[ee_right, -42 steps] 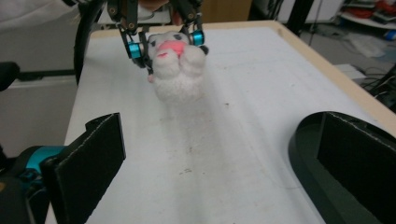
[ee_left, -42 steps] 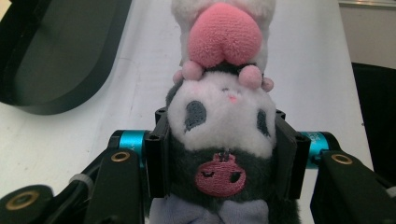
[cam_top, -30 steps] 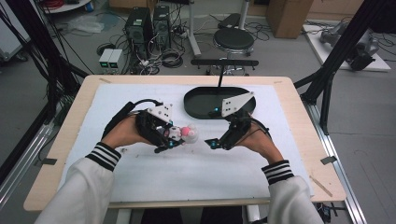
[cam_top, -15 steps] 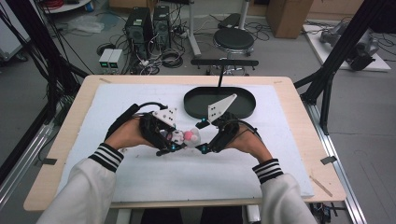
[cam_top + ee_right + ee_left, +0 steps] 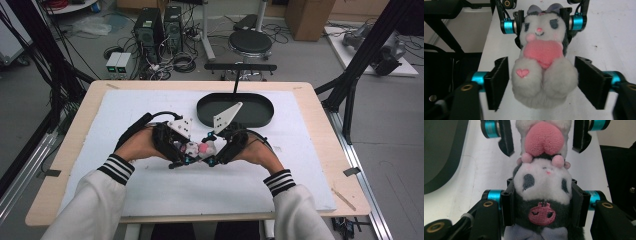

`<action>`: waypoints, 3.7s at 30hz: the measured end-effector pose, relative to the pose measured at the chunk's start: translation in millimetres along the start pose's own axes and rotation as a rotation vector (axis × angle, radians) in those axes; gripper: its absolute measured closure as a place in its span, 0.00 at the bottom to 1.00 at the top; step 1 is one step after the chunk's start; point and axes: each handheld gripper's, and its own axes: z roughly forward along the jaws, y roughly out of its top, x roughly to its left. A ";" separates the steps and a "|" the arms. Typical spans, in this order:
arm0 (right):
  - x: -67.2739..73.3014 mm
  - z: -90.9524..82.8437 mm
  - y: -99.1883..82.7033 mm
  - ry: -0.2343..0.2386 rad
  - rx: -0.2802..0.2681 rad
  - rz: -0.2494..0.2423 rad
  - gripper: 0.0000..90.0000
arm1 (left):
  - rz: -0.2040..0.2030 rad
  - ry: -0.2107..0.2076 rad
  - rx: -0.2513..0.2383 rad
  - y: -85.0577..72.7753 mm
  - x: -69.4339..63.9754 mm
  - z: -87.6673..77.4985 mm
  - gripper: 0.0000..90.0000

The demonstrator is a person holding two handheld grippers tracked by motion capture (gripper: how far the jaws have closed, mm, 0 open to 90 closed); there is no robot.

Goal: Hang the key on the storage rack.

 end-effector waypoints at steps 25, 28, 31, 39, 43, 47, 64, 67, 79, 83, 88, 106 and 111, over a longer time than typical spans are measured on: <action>-1.1 -14.7 -3.8 -0.107 -0.039 0.065 0.59 | -0.096 0.188 -0.245 -17.7 3.8 -16.4 0.02; -1.2 -19.4 -6.1 -0.128 -0.049 0.078 0.59 | -0.120 0.196 -0.267 -23.5 2.4 -19.6 0.02; -2.3 -31.3 -11.9 -0.178 -0.074 0.112 0.59 | -0.156 0.232 -0.302 -37.9 -1.3 -28.2 0.02; -5.4 -61.4 -29.1 -0.306 -0.162 0.211 0.59 | -0.232 0.324 -0.336 -66.0 -9.9 -41.0 0.02; -7.0 -74.9 -37.6 -0.366 -0.197 0.267 0.59 | -0.261 0.374 -0.424 -81.3 -23.8 -49.5 0.02; -7.4 -84.6 -44.8 -0.427 -0.206 0.310 0.59 | -0.284 0.412 -0.438 -93.3 -30.1 -52.8 0.02; -16.6 -123.9 -71.6 -0.643 -0.302 0.491 0.59 | -0.409 0.583 -0.575 -158.6 -69.6 -54.5 0.02; -19.8 -130.2 -73.4 -0.673 -0.318 0.513 0.59 | -0.432 0.605 -0.591 -168.4 -74.1 -53.3 0.02; -27.4 -148.4 -66.7 -0.789 -0.327 0.545 0.59 | -0.453 0.646 -0.646 -196.5 -90.7 -41.2 0.02; -30.2 -150.6 -66.9 -0.821 -0.349 0.571 0.59 | -0.467 0.674 -0.666 -203.9 -94.1 -38.7 0.02; -34.7 -149.9 -68.8 -0.846 -0.349 0.583 0.59 | -0.482 0.722 -0.671 -211.8 -96.9 -35.7 0.02; -57.8 -159.0 -48.8 -0.889 -0.354 0.601 0.59 | -0.507 0.799 -0.717 -224.8 -104.2 -30.6 0.02; -63.8 -158.8 -46.3 -0.893 -0.346 0.609 0.59 | -0.508 0.816 -0.743 -226.9 -106.4 -31.1 0.02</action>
